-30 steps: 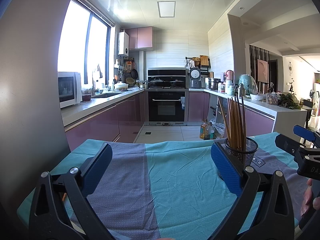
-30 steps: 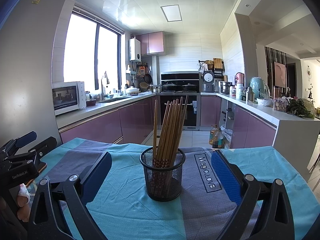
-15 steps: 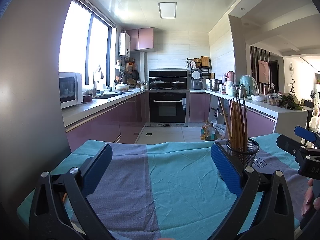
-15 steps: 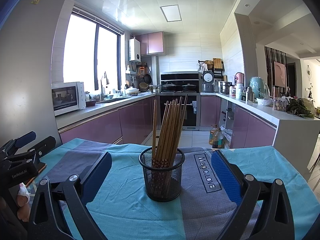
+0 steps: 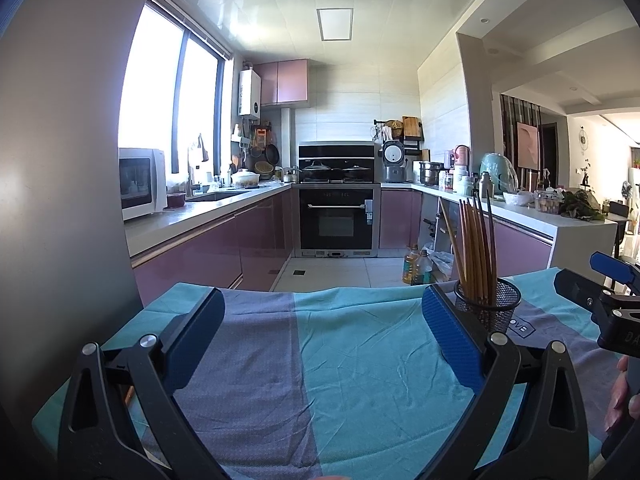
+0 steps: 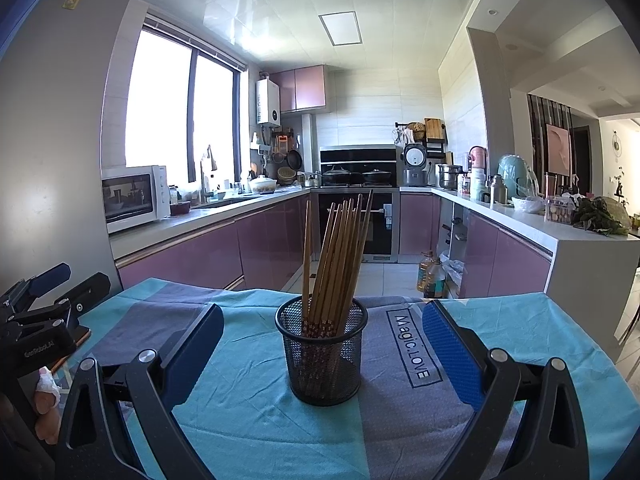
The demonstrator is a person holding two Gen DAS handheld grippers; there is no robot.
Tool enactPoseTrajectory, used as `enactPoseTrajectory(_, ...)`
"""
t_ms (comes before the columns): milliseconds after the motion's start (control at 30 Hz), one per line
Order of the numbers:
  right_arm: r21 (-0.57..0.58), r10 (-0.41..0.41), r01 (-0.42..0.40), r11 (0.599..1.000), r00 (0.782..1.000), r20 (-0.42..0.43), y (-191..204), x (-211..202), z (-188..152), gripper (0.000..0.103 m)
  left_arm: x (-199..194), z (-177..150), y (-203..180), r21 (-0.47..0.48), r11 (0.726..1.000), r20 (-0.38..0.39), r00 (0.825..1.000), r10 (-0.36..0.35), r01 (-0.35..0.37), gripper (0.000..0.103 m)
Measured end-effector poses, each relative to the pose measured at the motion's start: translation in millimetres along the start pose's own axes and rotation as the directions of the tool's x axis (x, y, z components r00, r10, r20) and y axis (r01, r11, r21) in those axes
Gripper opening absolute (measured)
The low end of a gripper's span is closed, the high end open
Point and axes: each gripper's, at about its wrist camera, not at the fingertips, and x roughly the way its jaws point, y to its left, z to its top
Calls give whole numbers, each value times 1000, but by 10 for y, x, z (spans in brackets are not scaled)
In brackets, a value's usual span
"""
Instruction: Organize utensils
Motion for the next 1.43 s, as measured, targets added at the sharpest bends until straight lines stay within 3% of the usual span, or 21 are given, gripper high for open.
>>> enactPoseTrajectory(1133,-2,-2,2,1000,1000,-12,-26,42,-12,96,28,-3,-9,28,1000,5,1000,3,-3,97)
enactPoseTrajectory(1267,-10,-34,33,999,998,-53,-183,134,-32,96,110,-21,46,13,1000,-36,999,9,-9,97)
enactPoseTrajectory(1333,15,-65,67,998,992,-107,-391,245,-54,96,244,-40,117,4,1000,-99,995,3,-3,97)
enactPoseTrajectory(1433,8,-167,174,985,953,-252,-798,535,-138,96,531,-93,280,-20,1000,-217,976,-6,1,97)
